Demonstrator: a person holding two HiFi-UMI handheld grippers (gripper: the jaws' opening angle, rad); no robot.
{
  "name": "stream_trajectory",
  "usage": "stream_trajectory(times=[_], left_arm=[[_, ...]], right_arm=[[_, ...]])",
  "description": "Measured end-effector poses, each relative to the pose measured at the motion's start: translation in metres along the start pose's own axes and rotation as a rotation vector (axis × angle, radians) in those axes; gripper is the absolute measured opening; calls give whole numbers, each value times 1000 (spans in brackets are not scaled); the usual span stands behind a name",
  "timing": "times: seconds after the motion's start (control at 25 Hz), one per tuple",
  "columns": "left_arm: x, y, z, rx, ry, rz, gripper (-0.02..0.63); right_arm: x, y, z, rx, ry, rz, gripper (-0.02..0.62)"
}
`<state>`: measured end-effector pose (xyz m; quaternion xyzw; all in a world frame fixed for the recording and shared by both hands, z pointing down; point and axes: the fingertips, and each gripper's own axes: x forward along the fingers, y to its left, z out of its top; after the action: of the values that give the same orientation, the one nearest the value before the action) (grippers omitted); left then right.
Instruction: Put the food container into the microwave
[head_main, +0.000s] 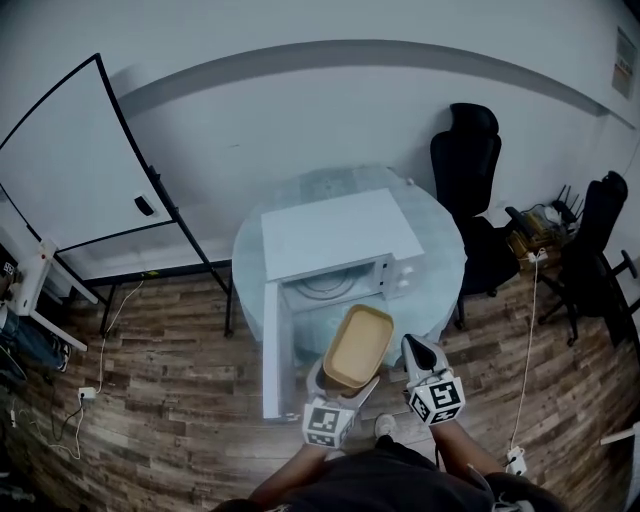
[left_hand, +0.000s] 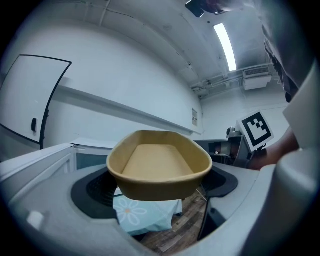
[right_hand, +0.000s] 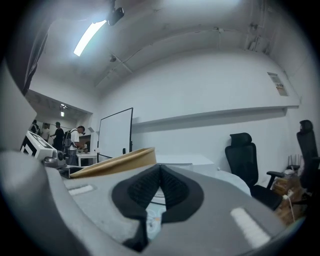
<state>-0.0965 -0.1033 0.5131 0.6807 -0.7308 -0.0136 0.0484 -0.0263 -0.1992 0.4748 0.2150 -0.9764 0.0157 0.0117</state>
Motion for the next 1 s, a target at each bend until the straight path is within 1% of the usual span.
stream_trajectory(times=[0.24,0.44,0.72,0.84,1.0], left_arm=[[29,12,-3,-3,4,89,523],[41,26,-10,1,23,183,523],[59,44,-27,7,82,317,523],[65,49,-29,6,78,367,523],[69,61,-34,1,84,433,523]], right_arm=[[39,-27,2,35,-6,93,2],[67,-38,-6,52,3,175,0],[98,-53,-17,65,10,280,1],[106,-57,-24,66,21,329,0],[119,-64,-27,66,29,371,1]])
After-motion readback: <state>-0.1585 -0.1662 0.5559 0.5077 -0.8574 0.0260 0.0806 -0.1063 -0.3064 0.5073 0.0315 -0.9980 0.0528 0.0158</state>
